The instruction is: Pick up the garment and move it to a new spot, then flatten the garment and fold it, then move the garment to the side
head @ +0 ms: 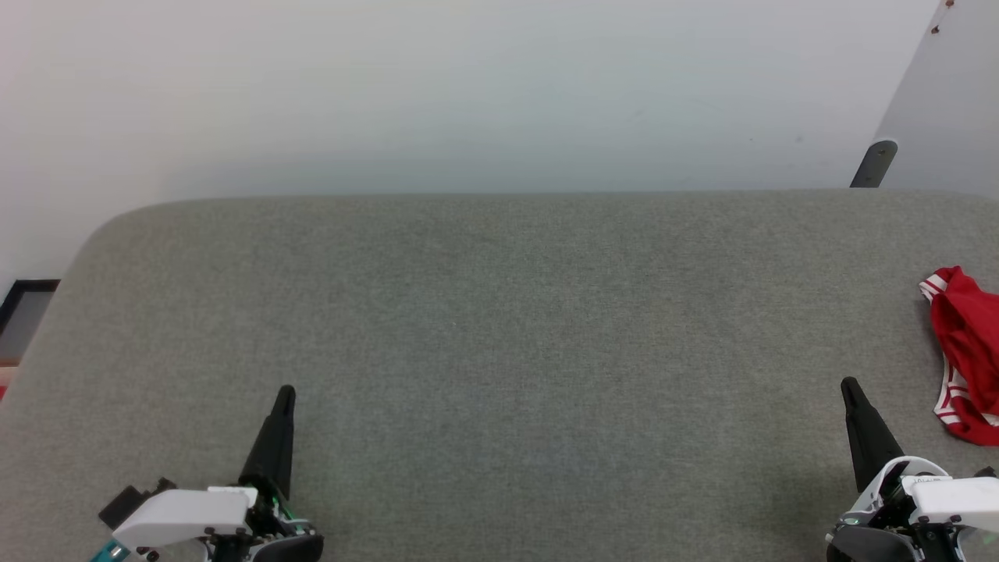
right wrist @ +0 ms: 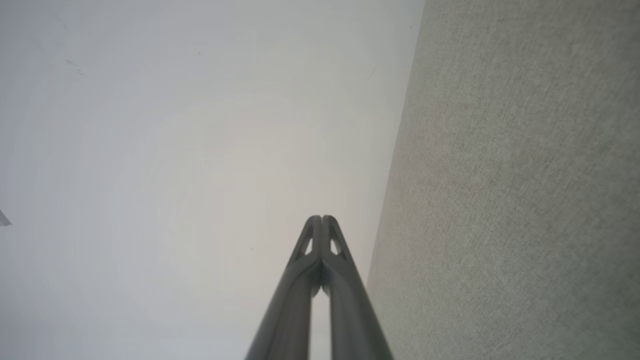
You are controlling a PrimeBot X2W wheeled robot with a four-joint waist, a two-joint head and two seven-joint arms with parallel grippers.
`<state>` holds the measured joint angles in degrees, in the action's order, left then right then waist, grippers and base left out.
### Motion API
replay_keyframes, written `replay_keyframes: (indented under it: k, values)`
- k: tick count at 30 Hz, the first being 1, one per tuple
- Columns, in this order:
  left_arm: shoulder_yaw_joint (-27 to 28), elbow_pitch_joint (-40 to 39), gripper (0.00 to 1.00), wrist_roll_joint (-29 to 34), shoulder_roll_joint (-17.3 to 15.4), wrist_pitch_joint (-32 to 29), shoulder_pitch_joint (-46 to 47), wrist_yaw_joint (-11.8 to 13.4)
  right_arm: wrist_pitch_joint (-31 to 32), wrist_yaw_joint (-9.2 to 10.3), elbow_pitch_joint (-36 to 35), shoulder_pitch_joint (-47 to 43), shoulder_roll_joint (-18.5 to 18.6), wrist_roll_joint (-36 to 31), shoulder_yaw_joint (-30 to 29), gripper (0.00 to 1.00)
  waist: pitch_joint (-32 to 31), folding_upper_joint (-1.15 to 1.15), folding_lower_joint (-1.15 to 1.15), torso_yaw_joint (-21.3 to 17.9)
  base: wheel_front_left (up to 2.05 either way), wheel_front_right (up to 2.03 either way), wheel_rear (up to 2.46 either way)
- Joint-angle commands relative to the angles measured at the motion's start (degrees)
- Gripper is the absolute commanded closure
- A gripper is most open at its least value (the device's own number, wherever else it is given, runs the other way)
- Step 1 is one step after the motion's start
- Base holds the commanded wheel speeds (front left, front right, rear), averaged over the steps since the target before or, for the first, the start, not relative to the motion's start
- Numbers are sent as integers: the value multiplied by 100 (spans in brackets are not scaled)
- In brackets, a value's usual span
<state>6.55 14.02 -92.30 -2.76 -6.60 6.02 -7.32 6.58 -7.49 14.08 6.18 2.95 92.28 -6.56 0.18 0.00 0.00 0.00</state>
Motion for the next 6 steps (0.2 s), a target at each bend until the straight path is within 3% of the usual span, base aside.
replay_keyframes:
  k: [1,6]
  values:
    - [8,5,100,-19,-2,-9,47,-31,13,0,-15,16,-20,26,1,100,0,0,0,0,0,0,0]
    - [8,5,100,-20,-3,-9,47,-31,13,0,-15,16,-20,26,2,100,0,0,0,0,0,0,0]
